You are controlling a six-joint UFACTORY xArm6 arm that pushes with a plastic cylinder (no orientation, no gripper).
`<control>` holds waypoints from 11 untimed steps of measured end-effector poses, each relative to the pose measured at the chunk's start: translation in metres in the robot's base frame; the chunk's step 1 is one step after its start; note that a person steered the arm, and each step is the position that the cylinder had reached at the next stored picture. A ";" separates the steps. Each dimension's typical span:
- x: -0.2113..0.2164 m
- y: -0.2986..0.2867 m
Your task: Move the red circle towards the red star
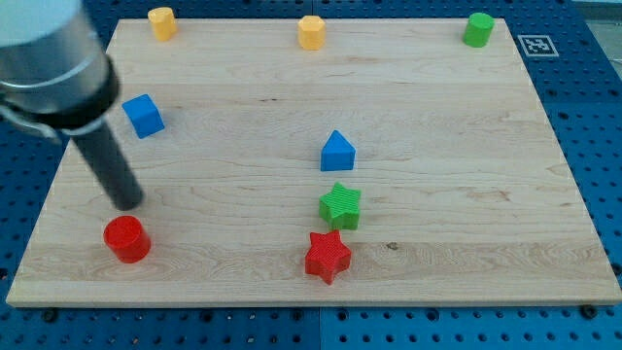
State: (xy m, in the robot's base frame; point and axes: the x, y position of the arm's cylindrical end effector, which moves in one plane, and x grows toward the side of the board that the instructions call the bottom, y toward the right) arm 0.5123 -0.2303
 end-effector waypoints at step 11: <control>0.087 0.090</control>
